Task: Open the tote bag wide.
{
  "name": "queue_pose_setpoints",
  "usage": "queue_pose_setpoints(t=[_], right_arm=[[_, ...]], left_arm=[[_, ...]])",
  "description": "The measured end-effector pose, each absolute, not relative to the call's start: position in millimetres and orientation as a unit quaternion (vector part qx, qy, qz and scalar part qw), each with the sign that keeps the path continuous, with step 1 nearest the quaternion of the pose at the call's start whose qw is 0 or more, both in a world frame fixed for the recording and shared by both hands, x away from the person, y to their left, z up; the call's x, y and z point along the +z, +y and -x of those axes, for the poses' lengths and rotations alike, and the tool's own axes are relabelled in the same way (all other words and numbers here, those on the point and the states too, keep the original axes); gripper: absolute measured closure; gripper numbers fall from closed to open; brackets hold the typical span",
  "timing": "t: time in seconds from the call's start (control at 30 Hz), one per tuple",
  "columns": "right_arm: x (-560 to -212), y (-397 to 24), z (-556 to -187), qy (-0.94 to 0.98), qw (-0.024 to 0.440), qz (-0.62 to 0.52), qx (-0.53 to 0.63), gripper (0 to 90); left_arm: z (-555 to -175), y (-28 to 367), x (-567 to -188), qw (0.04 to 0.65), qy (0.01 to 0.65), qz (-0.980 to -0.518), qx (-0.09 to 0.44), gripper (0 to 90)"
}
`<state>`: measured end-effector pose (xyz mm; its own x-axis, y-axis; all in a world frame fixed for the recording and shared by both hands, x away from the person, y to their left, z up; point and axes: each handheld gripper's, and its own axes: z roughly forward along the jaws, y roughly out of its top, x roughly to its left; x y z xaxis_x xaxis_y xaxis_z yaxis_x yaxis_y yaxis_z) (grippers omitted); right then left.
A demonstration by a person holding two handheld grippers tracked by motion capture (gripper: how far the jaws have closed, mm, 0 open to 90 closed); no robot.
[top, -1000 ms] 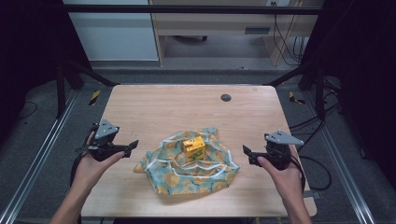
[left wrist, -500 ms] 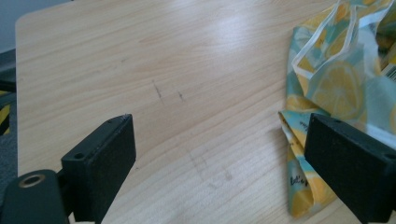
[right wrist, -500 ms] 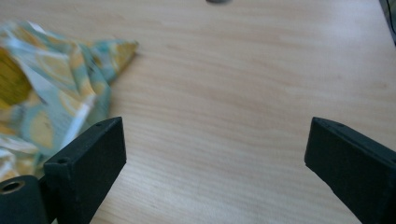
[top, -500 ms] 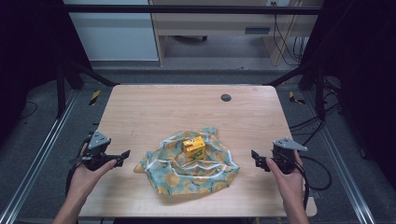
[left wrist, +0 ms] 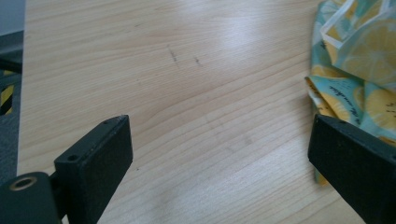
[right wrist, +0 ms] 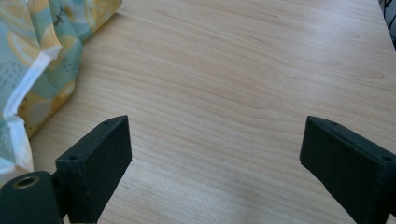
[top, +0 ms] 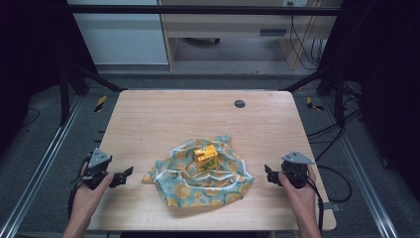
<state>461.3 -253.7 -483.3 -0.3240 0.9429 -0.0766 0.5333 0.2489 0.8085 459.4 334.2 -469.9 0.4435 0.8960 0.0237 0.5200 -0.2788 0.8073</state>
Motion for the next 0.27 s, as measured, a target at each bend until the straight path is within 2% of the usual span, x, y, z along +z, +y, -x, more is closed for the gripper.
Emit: queue_pose_setpoints(t=[0.27], right_arm=[[-492.8, -265.2, -450.4, 0.731, 0.288, -0.509, 0.352, 7.6]], left_arm=[[-455.9, 343.0, -470.3, 0.367, 0.485, -0.749, 0.264, 6.3]])
